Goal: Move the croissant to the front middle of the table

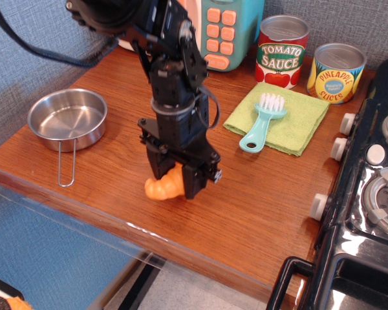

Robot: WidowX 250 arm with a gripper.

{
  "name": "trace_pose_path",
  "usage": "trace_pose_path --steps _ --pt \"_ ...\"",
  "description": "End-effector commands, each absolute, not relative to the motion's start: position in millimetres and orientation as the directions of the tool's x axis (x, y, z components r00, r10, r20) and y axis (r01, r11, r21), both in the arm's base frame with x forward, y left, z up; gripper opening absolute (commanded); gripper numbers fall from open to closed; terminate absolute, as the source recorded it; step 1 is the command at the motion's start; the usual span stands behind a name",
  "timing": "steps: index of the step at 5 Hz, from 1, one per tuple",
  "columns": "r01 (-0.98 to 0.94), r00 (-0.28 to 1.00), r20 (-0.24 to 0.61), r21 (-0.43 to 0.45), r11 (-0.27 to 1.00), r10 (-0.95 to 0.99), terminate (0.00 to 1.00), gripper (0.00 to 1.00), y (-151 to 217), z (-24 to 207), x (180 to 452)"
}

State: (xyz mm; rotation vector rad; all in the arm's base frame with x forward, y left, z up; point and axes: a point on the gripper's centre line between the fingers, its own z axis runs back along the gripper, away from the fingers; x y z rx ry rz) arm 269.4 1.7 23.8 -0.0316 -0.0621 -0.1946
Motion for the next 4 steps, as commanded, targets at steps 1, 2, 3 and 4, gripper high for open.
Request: trace_pose_path --steps 1,2,3,4 --pt "0.199 0.977 0.076 -0.008 0.98 -0.198 0.0 1.0 17.1 31.5 266.7" --pt "0.154 0.98 0.13 -0.009 0.988 -0.151 0.0 1.0 29.0 61.8 266.6" --pt "0.122 0.972 0.202 -0.012 0.992 -0.117 0.0 1.0 47.5 107.8 266.0" --pt "0.07 0.969 0.239 -0.008 0.998 -0.066 0.0 1.0 68.5 135.4 262.5"
